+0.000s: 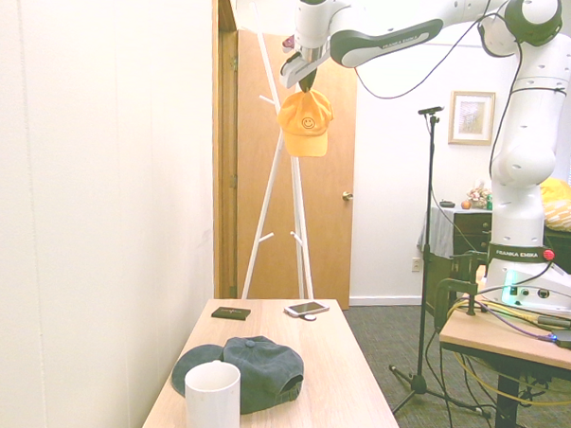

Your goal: Hang the cap

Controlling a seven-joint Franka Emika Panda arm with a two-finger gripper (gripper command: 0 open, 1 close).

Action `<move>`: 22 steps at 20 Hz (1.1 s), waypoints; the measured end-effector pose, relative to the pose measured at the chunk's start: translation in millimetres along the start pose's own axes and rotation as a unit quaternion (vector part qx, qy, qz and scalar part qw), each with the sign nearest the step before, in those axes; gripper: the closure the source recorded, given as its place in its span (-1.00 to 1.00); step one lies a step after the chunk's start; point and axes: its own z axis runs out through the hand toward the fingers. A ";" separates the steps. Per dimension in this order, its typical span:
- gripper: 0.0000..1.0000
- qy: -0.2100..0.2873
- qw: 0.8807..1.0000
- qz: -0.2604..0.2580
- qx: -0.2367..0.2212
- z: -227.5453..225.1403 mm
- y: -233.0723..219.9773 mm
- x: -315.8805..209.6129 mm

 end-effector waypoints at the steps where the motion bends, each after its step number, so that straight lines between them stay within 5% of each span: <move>1: 1.00 0.002 1.000 0.000 0.001 -3.8 -0.6 0.6; 22: 1.00 0.048 0.999 0.021 -0.006 -24.5 -9.8 75.1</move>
